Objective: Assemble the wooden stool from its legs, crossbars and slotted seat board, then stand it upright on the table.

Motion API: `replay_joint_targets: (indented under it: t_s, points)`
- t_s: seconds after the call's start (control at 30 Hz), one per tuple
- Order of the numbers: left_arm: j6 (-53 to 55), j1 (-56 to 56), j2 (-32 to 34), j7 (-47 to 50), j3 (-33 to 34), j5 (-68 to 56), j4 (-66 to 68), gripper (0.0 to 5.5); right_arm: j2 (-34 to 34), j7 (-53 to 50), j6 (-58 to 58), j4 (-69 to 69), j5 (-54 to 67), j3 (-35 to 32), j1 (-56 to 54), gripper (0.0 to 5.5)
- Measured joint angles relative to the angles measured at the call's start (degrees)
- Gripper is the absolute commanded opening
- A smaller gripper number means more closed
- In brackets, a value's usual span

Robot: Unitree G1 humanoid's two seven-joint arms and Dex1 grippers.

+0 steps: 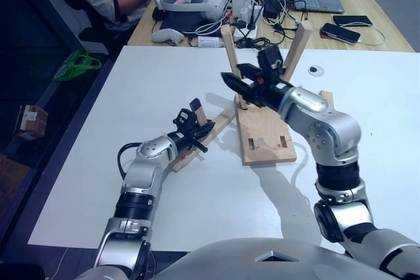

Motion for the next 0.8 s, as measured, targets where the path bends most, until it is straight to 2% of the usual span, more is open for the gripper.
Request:
replay_joint_targets:
  t_s: [0.2, 0.47, 0.8]
  points:
    - [-0.17, -0.33, 0.75, -0.12, -2.21, 2.04, -1.07, 0.41, 7.53, 1.96, -8.49, 14.92, -2.13, 3.5, -7.58, 2.7]
    - [-1.12, -0.74, 1.62, -0.58, -3.78, 3.24, -1.16, 0.41, 7.8, 4.91, -16.42, 29.17, -5.63, 4.69, -9.95, 2.7]
    - [-2.58, -1.39, 1.74, -0.74, -4.48, 3.28, 0.05, 0.41, 7.88, 6.05, -22.82, 32.75, -2.69, 1.84, -16.88, 2.7]
